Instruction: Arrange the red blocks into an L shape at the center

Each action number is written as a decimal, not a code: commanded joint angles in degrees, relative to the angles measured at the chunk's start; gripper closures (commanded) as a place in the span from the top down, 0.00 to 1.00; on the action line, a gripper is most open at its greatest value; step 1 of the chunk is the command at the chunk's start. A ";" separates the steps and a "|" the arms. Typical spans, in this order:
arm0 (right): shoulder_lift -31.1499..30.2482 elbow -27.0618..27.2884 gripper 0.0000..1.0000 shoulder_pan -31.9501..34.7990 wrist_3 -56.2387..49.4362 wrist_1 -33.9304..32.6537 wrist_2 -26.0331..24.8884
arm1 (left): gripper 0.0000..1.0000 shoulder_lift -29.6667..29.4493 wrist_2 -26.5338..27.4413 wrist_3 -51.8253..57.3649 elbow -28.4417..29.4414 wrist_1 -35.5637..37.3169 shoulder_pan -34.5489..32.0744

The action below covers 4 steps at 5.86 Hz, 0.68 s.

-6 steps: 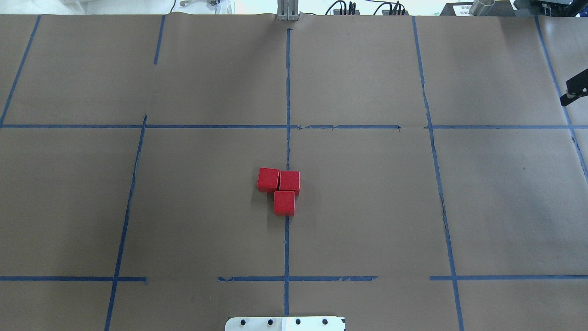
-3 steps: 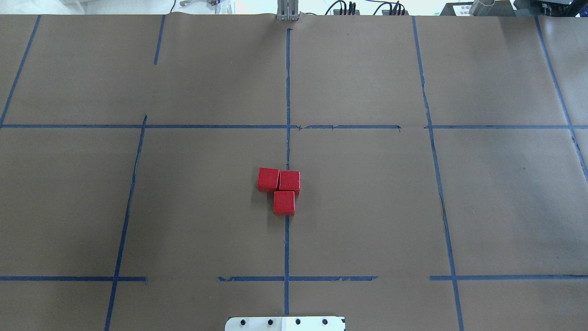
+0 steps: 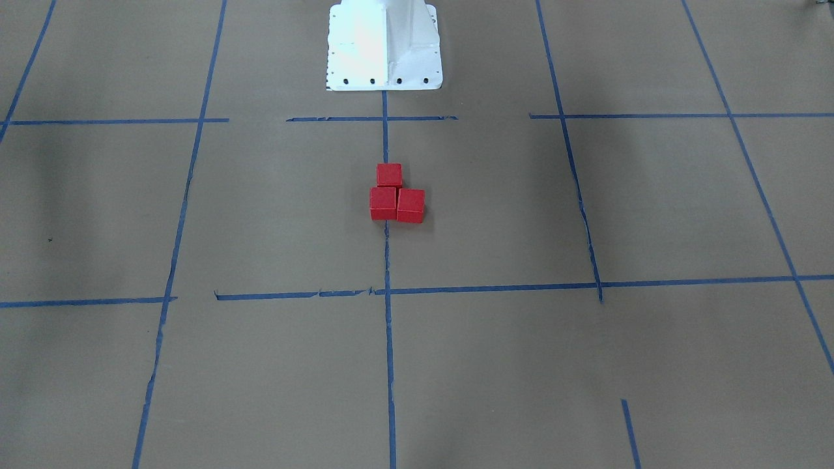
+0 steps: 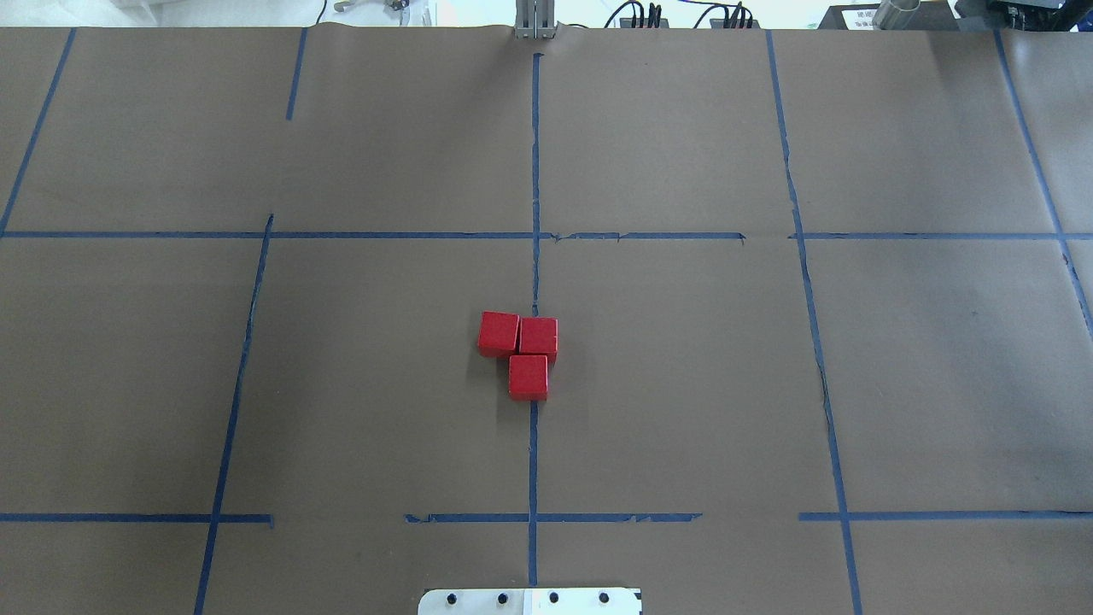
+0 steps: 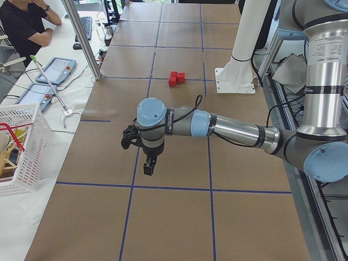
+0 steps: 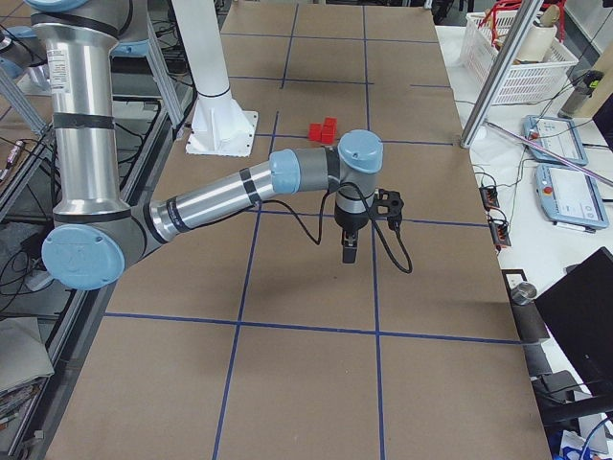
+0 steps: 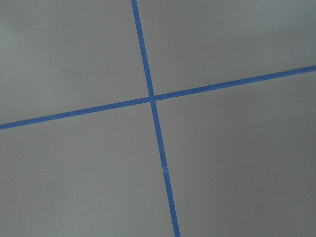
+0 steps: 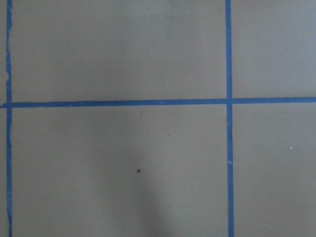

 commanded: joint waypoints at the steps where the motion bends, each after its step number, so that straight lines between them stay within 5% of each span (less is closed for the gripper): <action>1: -2.18 0.59 1.00 0.13 -1.85 -0.04 0.55 | 1.00 -2.08 -0.01 -0.08 2.23 2.58 -0.16; 4: -3.15 0.60 1.00 0.13 -1.94 0.04 2.14 | 1.00 2.49 -0.10 0.01 2.25 0.38 -0.16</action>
